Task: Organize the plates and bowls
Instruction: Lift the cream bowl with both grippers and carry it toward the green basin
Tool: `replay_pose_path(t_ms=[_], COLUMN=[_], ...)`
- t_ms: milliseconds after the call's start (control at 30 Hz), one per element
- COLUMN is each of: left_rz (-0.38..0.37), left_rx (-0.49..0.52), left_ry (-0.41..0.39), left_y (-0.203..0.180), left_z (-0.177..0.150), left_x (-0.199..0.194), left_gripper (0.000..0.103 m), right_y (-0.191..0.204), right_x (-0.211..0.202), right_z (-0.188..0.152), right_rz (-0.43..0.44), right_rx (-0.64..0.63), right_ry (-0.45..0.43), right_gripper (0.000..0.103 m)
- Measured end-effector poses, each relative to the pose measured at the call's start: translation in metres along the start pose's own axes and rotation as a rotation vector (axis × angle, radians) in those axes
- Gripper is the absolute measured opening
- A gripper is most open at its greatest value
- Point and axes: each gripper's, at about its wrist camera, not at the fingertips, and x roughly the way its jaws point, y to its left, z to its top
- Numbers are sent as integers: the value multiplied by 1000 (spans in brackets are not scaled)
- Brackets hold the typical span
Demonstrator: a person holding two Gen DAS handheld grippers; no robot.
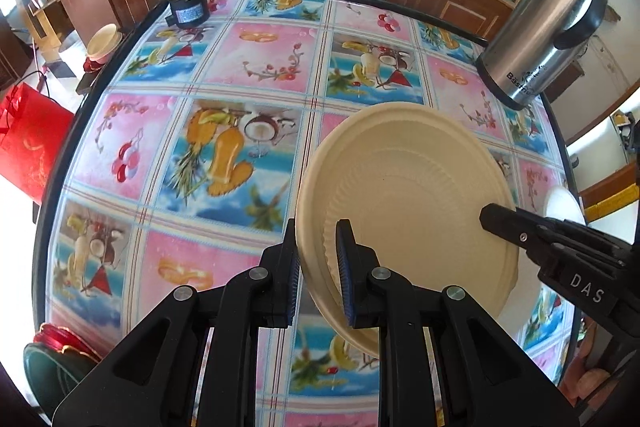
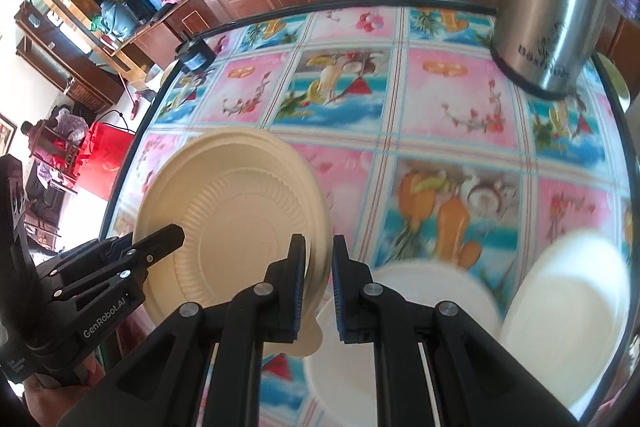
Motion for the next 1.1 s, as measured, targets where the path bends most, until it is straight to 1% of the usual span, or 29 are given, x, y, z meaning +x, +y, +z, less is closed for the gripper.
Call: replay_pose_path(t_ms=[100,300,367,467,567,700,833,1100], left_rz=[1,-2,-10,1,-10,-20,-4,20], left_rx=[10,41,47,66,63,53,58,15], left_ry=[-6,-23,-21,-32,-37,-54,-62,-71], left_y=[5,10,12,15,21,35,50,90], left_z=[-11,-38,-47,-65,-81,-99,-115,-136], left_x=[-10,-32,-38,-50,-64,-84,-97,-115], left_gripper=[17,17,17,17,17,17,17,17], right_y=[5,18,24,33,47,66,83,125], right_x=[-3,-22,-31,-42,-55,-65,-68,-62], right_z=[-14,-44,-54,-65,-78,-96,-112,-130], right_rz=[14,22,18,18,5,-4,8,27], right_rx=[18,43,46,47,33,16,6,-38], right_ry=[3,-13,-21,-32,-44,-52,-40,-27], right_gripper=[12,13,13,13,13,15,14,14])
